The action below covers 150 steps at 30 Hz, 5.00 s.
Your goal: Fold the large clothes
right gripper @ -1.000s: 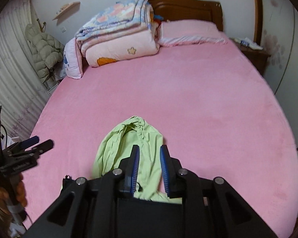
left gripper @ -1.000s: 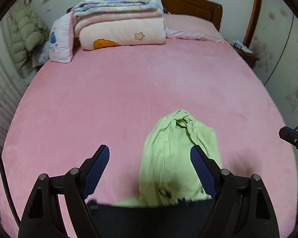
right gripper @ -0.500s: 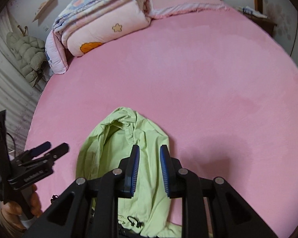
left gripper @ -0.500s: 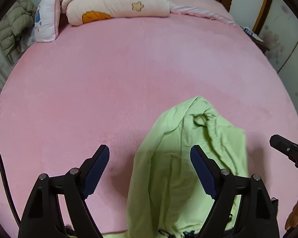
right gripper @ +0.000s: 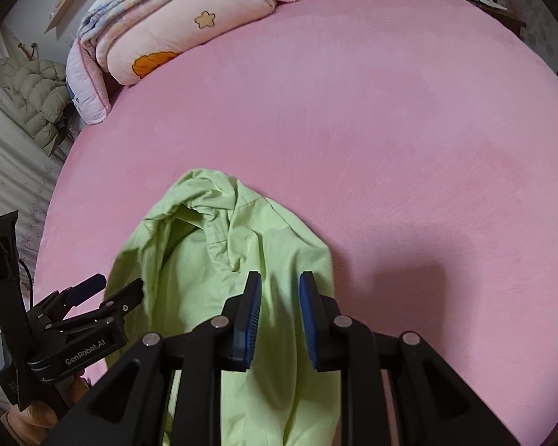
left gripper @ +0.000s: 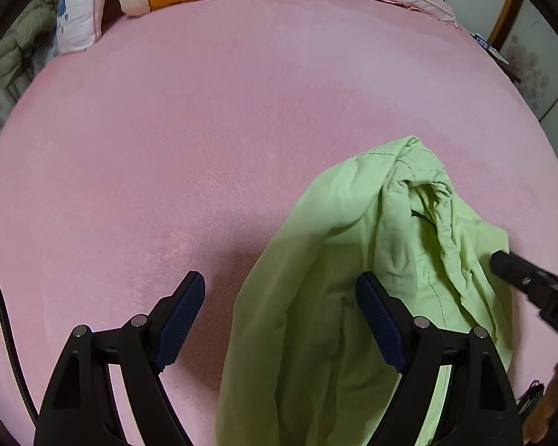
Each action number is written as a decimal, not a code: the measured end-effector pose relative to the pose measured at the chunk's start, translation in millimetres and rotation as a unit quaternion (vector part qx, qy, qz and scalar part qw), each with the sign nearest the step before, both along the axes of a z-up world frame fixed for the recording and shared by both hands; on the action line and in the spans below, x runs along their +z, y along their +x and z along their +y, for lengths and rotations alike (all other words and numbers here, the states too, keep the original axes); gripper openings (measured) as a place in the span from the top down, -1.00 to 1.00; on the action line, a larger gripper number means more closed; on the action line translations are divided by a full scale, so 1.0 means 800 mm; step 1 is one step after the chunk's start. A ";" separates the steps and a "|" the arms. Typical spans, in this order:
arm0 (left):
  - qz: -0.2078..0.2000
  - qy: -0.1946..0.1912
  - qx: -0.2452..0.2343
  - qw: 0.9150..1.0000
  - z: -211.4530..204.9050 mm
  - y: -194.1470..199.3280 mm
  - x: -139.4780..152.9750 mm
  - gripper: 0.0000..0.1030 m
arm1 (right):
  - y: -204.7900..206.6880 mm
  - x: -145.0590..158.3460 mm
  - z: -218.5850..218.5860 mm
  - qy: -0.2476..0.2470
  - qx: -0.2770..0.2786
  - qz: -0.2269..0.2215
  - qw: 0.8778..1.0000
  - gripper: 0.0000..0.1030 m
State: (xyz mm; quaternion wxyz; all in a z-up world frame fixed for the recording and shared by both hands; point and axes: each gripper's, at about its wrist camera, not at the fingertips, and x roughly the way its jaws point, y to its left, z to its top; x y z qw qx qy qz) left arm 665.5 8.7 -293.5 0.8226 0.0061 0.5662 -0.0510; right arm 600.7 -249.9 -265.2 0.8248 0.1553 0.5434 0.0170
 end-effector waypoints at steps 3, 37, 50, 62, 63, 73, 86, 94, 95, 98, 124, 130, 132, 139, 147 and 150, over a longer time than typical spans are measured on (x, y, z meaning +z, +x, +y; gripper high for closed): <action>0.010 -0.021 0.002 1.000 0.004 0.003 -0.015 -0.47 | 0.004 -0.016 0.002 -0.016 -0.002 0.011 1.000 0.60; 0.069 -0.119 0.072 0.988 0.202 -0.509 0.001 0.70 | -0.465 0.027 -0.001 0.004 0.006 -0.012 1.000 0.42; -0.026 -0.210 0.071 0.975 0.159 -0.487 0.096 0.33 | -0.421 0.110 0.061 0.014 0.037 -0.072 0.997 0.42; 0.048 -0.027 -0.043 0.998 0.050 -0.460 0.011 0.22 | -0.406 -0.012 0.099 -0.071 0.104 0.067 0.990 0.47; 0.045 -0.022 -0.049 0.998 0.049 -0.464 0.011 0.22 | -0.410 -0.019 0.097 -0.068 0.104 0.072 0.990 0.47; 0.047 -0.074 -0.032 0.996 0.067 -0.485 0.048 0.22 | -0.423 0.015 0.087 -0.044 0.065 0.056 0.995 0.47; 0.063 -0.147 -0.036 0.987 0.104 -0.575 0.154 0.20 | -0.533 0.127 0.105 0.036 0.025 0.009 0.999 0.45; 0.096 -0.186 0.033 0.977 0.163 -0.606 0.184 0.10 | -0.573 0.171 0.147 0.062 0.086 0.014 0.994 0.45; 0.098 -0.182 0.043 0.978 0.172 -0.611 0.190 0.10 | -0.575 0.174 0.149 0.068 0.091 0.013 0.993 0.45; 0.100 -0.197 0.083 0.972 0.203 -0.621 0.200 -0.09 | -0.579 0.189 0.158 0.101 0.107 0.009 0.989 0.45; 0.000 -0.411 0.316 0.855 0.350 -0.583 -0.028 -0.31 | -0.498 0.086 0.195 -0.057 0.107 -0.088 0.989 0.54; -0.021 -0.428 0.275 0.861 0.337 -0.544 -0.027 0.06 | -0.491 0.070 0.194 -0.063 0.109 -0.088 0.988 0.64; -0.019 -0.422 0.269 0.866 0.333 -0.534 -0.028 0.33 | -0.488 0.066 0.197 -0.073 0.108 -0.092 0.987 0.67; -0.038 -0.366 0.243 0.897 0.317 -0.520 0.001 0.78 | -0.481 0.049 0.200 -0.106 0.097 -0.100 0.985 0.74; -0.142 -0.263 0.104 0.949 0.245 -0.514 0.105 0.85 | -0.490 0.000 0.206 -0.117 0.091 -0.073 0.986 0.85; -0.163 -0.265 0.061 0.948 0.218 -0.512 0.133 0.86 | -0.495 -0.006 0.197 -0.103 0.079 -0.074 0.989 0.88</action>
